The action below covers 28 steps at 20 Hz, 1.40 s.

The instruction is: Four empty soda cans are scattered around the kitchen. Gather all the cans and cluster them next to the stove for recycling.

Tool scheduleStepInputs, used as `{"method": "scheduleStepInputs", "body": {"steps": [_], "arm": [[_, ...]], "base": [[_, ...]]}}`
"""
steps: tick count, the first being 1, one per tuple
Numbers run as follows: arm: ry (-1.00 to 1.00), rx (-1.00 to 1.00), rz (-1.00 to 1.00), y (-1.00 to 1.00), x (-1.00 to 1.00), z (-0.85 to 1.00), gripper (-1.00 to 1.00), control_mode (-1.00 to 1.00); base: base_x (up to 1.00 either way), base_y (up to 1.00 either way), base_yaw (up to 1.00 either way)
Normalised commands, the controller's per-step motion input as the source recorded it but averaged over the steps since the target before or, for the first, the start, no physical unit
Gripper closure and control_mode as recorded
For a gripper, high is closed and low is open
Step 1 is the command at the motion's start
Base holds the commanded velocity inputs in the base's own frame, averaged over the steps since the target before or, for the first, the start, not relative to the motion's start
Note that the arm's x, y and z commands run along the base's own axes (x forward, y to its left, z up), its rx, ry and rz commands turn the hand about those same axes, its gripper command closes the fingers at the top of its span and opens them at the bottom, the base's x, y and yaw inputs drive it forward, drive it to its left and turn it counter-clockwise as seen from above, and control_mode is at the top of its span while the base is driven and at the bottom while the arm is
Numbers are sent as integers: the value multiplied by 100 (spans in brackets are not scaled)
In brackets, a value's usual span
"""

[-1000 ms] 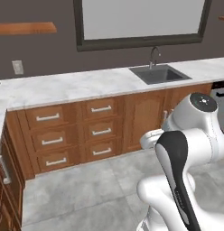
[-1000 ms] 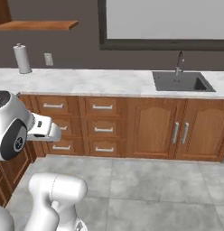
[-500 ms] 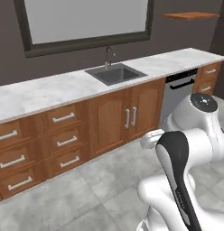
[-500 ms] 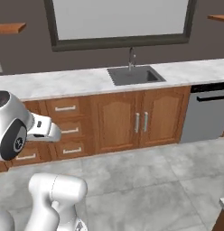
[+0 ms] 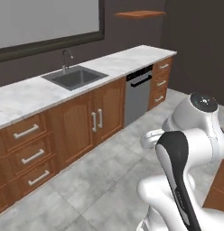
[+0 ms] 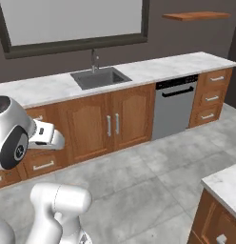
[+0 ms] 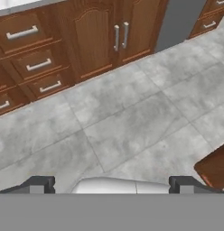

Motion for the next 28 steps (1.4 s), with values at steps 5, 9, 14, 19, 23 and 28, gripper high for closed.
{"method": "scheduleStepInputs", "body": {"steps": [5,9,14,19,23,28], "arm": [[0,0,0,0,0,0,-100,100],[0,0,0,0,0,0,-100,100],[0,0,0,0,0,0,-100,100],[0,0,0,0,0,0,-100,100],[0,0,0,0,0,0,-100,100],[0,0,0,0,0,0,-100,100]], "base": [[60,2,-27],[73,17,-24],[87,29,-20],[88,28,-19],[71,1,-15],[43,0,-26]]}}
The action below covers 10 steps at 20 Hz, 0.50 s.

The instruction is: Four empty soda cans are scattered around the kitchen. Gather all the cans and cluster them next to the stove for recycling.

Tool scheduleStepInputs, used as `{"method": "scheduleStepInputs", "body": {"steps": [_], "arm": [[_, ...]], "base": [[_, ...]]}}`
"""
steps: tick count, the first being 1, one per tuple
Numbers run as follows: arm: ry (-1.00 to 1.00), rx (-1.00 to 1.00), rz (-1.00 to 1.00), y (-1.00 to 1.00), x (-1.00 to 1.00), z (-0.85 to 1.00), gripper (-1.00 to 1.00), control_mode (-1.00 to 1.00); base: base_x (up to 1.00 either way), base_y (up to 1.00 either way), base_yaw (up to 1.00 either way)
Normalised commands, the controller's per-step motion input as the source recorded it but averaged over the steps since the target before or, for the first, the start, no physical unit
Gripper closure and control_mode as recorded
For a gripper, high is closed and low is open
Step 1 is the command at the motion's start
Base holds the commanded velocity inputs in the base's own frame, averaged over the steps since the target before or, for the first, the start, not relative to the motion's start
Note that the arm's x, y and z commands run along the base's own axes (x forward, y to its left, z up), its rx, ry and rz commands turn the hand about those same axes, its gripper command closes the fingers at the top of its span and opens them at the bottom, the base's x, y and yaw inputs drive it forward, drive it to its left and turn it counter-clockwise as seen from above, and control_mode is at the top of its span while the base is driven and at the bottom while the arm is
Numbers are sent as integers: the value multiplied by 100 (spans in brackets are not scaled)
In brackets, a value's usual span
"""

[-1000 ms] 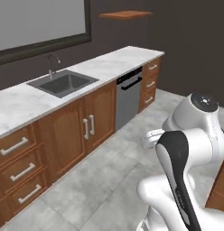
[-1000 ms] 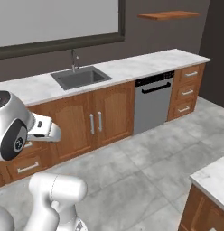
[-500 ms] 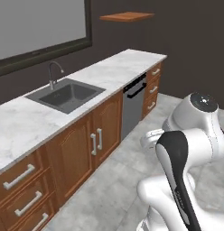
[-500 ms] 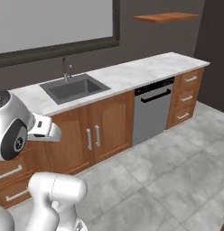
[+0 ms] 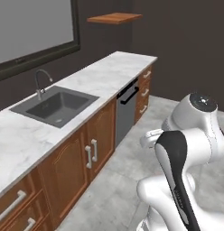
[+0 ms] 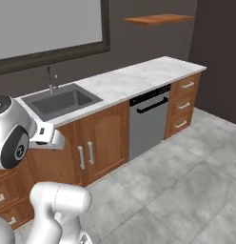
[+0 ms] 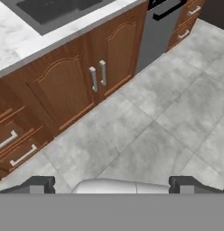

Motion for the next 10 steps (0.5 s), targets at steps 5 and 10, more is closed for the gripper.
{"method": "scheduleStepInputs", "body": {"steps": [5,10], "arm": [[0,0,0,0,0,0,-100,100],[0,0,0,0,0,0,-100,100]], "base": [[14,0,-40],[0,-5,-47]]}}
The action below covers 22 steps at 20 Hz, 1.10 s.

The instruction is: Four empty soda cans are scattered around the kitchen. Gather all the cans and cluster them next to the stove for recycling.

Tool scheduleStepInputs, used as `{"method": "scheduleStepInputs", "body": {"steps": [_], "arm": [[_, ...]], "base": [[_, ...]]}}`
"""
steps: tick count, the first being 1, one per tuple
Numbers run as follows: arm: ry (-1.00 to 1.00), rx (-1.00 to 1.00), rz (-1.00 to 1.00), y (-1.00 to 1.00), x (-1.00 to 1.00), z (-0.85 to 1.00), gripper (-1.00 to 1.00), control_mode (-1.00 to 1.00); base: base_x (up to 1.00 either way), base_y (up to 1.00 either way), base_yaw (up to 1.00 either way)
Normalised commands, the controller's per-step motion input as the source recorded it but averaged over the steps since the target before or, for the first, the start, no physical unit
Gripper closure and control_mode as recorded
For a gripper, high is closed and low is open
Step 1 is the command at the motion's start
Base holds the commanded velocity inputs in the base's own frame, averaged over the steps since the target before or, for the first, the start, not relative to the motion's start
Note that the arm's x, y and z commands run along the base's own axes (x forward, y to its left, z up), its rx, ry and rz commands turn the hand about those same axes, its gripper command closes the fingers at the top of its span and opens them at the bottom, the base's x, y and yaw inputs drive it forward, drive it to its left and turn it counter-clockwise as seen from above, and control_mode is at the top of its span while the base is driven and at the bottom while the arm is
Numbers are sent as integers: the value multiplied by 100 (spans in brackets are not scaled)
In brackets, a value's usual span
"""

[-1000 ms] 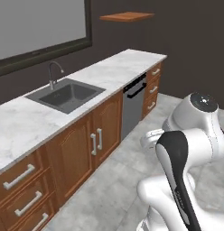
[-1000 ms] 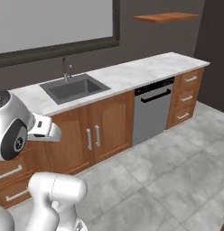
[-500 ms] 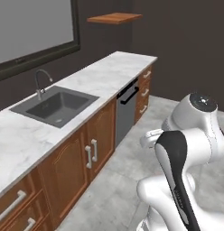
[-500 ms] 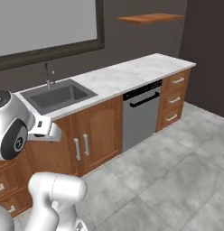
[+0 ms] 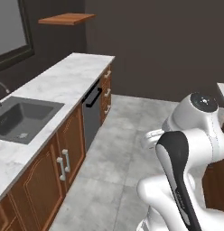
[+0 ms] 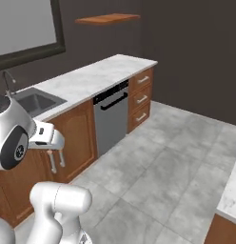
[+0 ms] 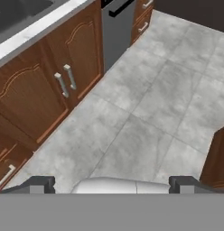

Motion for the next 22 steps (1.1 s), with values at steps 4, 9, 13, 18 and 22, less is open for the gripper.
{"method": "scheduleStepInputs", "body": {"steps": [4,9,13,18,22], "arm": [[0,0,0,0,0,0,-100,100],[0,0,0,0,0,0,-100,100],[0,0,0,0,0,0,-100,100],[0,0,0,0,0,0,-100,100],[0,0,0,0,0,0,-100,100]], "base": [[22,-4,-36],[80,2,-16],[88,6,-14],[93,12,-14],[92,14,-14]]}}
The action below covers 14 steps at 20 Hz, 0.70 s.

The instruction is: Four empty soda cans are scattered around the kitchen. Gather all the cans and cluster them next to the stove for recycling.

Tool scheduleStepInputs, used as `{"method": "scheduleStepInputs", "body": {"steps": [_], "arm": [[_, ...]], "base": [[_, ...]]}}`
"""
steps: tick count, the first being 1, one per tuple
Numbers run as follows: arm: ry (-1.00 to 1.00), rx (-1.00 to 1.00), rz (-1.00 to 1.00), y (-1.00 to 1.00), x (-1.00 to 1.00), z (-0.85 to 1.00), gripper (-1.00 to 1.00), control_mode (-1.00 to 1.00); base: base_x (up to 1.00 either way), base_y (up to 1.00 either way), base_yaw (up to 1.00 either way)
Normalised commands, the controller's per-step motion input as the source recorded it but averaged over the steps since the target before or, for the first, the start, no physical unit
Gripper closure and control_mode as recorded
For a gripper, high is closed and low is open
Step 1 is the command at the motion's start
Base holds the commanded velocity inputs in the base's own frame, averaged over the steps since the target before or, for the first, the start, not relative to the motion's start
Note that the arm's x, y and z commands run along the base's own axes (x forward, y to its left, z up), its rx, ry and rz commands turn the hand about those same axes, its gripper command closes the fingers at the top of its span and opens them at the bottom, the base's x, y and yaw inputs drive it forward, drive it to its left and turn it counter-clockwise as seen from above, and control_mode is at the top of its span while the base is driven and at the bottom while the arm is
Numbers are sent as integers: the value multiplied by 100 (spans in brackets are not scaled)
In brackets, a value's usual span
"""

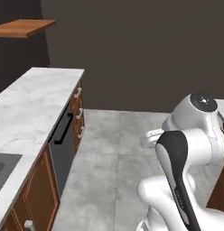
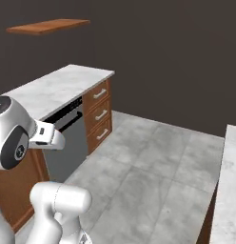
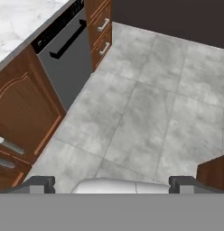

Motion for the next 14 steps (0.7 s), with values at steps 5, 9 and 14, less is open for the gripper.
{"method": "scheduleStepInputs", "body": {"steps": [5,9,14], "arm": [[0,0,0,0,0,0,-100,100],[0,0,0,0,0,0,-100,100],[0,0,0,0,0,0,-100,100]], "base": [[86,14,-16],[72,20,-18],[75,2,-15]]}}
